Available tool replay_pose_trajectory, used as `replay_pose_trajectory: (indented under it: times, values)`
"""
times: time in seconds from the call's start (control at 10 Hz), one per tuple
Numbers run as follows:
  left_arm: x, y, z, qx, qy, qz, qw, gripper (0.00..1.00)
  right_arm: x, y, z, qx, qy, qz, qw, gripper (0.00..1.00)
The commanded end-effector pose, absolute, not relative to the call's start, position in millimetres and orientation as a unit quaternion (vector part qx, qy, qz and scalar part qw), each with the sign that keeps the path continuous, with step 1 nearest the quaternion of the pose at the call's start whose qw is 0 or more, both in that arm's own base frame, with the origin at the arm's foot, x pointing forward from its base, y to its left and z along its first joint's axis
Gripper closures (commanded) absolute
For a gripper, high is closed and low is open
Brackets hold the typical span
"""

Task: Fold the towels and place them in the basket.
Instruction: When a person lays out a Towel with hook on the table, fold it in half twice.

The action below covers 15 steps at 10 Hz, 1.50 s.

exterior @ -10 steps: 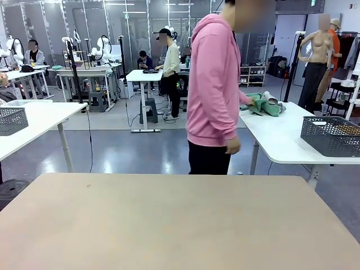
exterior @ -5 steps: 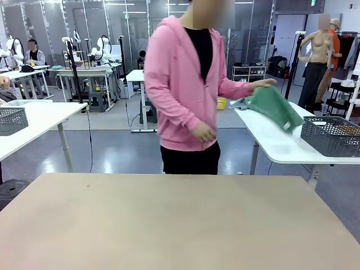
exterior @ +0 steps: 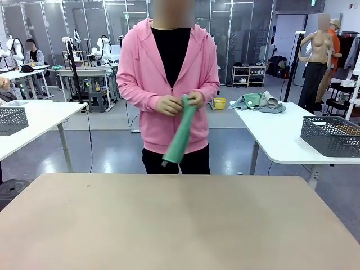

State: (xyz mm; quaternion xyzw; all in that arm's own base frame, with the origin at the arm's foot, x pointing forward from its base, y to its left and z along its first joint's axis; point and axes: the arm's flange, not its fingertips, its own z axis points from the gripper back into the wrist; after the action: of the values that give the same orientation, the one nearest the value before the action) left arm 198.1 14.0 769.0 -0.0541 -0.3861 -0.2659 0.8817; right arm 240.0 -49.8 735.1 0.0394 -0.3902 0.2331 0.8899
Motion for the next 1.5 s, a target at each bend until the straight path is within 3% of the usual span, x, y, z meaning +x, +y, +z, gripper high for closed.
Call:
replay_pose_trajectory:
  times: [0.0,1.4]
  values:
    - [198.0,12.0,770.7,-0.055,-0.387,-0.268,0.881,0.00,240.5,-49.6,736.4,0.043,-0.393,0.236,0.887,0.00]
    - [198.0,12.0,770.7,-0.055,-0.387,-0.268,0.881,0.00,240.5,-49.6,736.4,0.043,-0.393,0.236,0.887,0.00]
